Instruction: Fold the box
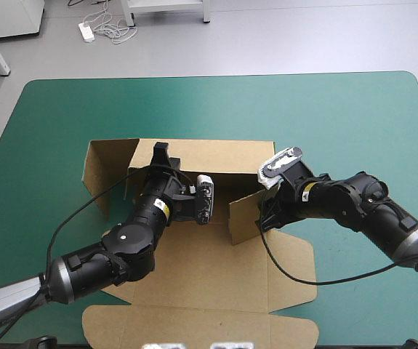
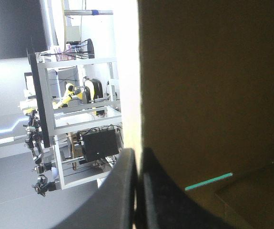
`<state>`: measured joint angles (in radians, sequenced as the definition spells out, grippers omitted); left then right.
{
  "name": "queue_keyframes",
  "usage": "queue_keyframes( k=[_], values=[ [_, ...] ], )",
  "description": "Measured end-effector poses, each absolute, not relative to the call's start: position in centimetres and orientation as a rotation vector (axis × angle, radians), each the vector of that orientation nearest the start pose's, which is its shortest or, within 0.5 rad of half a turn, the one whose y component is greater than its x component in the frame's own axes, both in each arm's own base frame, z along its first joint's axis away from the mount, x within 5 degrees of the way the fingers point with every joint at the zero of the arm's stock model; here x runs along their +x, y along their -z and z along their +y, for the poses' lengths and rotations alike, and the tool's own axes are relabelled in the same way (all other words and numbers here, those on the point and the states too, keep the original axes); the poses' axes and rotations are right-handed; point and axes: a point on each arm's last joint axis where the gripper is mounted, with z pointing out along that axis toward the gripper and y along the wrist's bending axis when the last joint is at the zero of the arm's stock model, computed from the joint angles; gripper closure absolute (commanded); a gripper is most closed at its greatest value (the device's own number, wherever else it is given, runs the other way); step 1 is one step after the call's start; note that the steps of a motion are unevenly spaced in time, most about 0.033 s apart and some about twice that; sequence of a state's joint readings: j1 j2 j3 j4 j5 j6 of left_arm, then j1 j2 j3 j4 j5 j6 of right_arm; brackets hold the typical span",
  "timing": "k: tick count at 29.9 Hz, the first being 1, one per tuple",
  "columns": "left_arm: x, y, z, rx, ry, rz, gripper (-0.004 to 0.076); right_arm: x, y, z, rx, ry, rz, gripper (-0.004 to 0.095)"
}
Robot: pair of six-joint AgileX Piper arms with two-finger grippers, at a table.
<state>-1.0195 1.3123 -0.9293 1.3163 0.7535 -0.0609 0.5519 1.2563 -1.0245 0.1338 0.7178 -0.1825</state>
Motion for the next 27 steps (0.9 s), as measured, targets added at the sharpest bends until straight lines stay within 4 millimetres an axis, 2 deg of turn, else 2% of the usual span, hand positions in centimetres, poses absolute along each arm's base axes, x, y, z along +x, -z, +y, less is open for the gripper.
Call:
queue_keyframes(
  k=[18, 27],
  values=[
    [19.1, -31.6, -19.9, 1.608, -0.806, 1.354, 0.0732, 22.6, -32.0, 15.6, -0.719, -0.396, 2.248, 0.033],
    [19.1, -31.5, -19.8, 1.606, -0.807, 1.364, 0.0732, 23.3, -31.6, 15.9, -0.593, -0.418, 2.262, 0.0494]
  ],
)
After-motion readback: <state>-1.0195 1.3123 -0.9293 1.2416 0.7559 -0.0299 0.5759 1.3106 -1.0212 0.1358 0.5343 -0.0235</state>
